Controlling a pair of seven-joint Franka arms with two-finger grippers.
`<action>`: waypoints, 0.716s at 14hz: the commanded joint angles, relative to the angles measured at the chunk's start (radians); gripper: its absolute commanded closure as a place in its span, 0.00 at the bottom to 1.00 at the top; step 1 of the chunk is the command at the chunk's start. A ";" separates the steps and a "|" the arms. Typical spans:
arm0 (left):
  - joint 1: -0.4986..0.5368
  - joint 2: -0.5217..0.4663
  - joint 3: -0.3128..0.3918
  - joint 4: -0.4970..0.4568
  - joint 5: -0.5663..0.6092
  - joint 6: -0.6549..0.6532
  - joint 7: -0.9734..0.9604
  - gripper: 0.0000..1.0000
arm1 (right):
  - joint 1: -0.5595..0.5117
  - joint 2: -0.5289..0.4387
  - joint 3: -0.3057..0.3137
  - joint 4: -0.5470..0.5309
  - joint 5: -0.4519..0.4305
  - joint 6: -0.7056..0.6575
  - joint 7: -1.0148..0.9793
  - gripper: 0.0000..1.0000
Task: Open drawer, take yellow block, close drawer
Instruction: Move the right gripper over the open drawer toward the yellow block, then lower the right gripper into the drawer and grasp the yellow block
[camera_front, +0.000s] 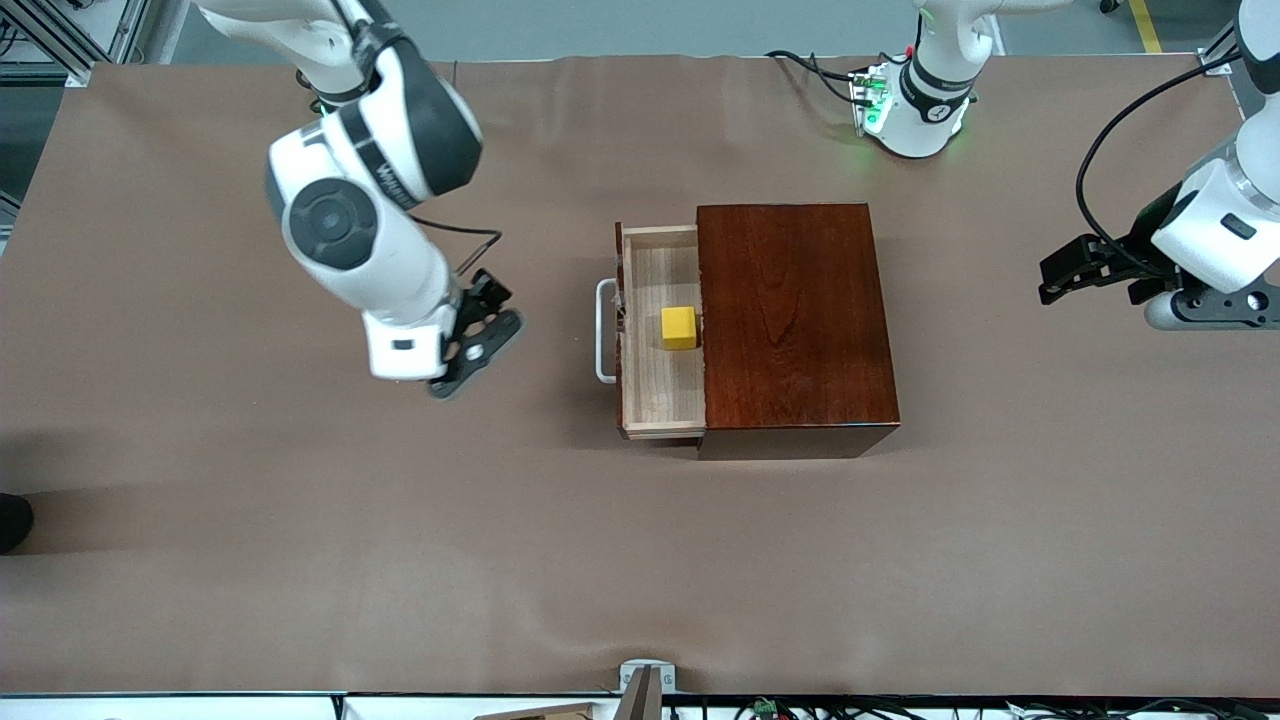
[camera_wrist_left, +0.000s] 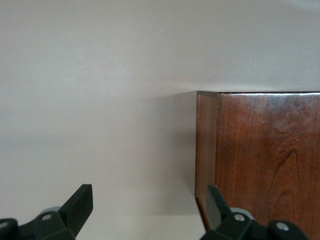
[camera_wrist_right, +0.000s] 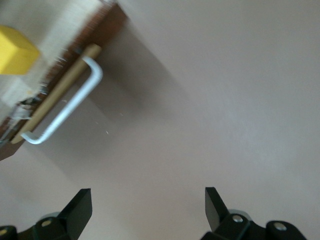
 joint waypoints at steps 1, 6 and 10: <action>0.005 -0.010 -0.009 -0.014 0.018 0.014 0.015 0.00 | 0.047 0.017 -0.010 0.010 0.023 0.062 -0.172 0.00; 0.005 -0.004 -0.009 -0.014 0.018 0.016 0.015 0.00 | 0.142 0.051 -0.012 0.010 0.022 0.181 -0.329 0.00; 0.004 -0.004 -0.009 -0.014 0.018 0.016 0.013 0.00 | 0.239 0.132 -0.013 0.030 0.012 0.284 -0.342 0.00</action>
